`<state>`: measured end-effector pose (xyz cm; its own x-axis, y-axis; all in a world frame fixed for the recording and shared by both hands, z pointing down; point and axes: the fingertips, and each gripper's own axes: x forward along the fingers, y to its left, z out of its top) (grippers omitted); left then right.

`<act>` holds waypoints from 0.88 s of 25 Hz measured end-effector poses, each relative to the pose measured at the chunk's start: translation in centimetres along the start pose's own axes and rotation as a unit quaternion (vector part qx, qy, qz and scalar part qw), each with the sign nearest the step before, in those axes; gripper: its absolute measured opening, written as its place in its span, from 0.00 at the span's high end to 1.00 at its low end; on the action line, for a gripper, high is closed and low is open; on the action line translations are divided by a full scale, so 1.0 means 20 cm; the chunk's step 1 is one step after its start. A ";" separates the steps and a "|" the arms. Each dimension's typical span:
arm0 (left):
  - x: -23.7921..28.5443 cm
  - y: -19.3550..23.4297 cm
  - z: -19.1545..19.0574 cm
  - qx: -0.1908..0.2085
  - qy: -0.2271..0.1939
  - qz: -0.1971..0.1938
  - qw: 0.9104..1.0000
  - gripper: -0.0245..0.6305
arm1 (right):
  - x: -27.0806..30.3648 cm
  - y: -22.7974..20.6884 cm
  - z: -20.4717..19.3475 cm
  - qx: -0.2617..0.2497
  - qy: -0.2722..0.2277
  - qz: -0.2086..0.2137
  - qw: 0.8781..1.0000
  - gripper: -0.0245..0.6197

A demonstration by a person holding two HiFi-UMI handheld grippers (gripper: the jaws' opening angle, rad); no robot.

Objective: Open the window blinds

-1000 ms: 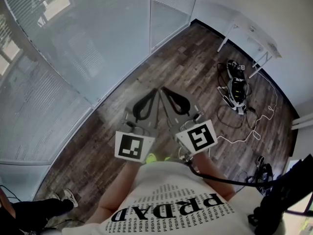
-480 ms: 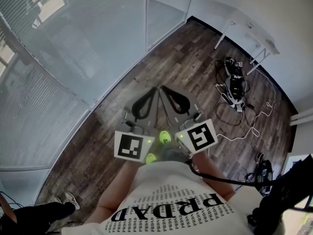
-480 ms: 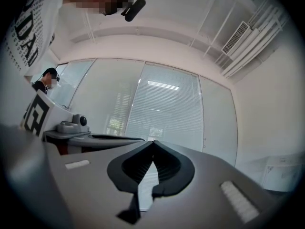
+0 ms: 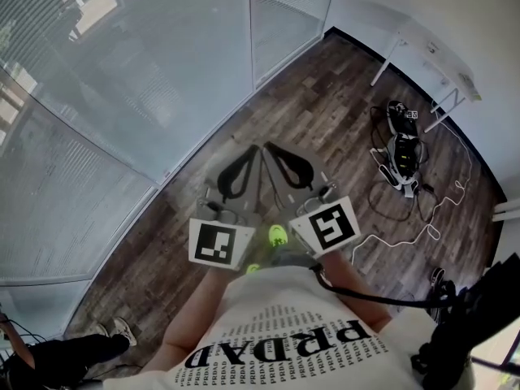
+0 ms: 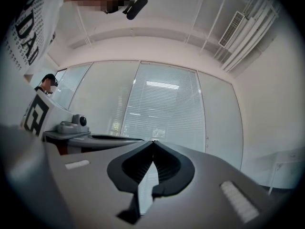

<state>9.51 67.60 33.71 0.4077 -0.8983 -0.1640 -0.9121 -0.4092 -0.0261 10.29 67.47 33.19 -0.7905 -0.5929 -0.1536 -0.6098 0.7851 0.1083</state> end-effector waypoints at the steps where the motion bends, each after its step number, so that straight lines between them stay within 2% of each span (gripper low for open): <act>1: 0.04 0.01 -0.01 0.002 0.001 0.003 1.000 0.98 | 0.02 -0.04 -0.01 0.001 -0.001 0.003 1.000 0.95; 15: 0.55 0.09 -0.15 0.007 -0.006 0.039 0.999 0.98 | 0.19 -0.52 -0.14 -0.008 -0.005 0.043 0.999 0.95; 22: 0.77 0.15 -0.14 0.010 0.004 0.042 0.999 0.98 | 0.32 -0.72 -0.12 0.002 -0.008 0.033 0.999 0.95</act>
<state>13.09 52.05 33.93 0.3297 -0.9306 -0.1590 -0.9438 -0.3288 -0.0325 13.94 51.88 33.10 -0.8283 -0.5366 -0.1614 -0.5558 0.8234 0.1143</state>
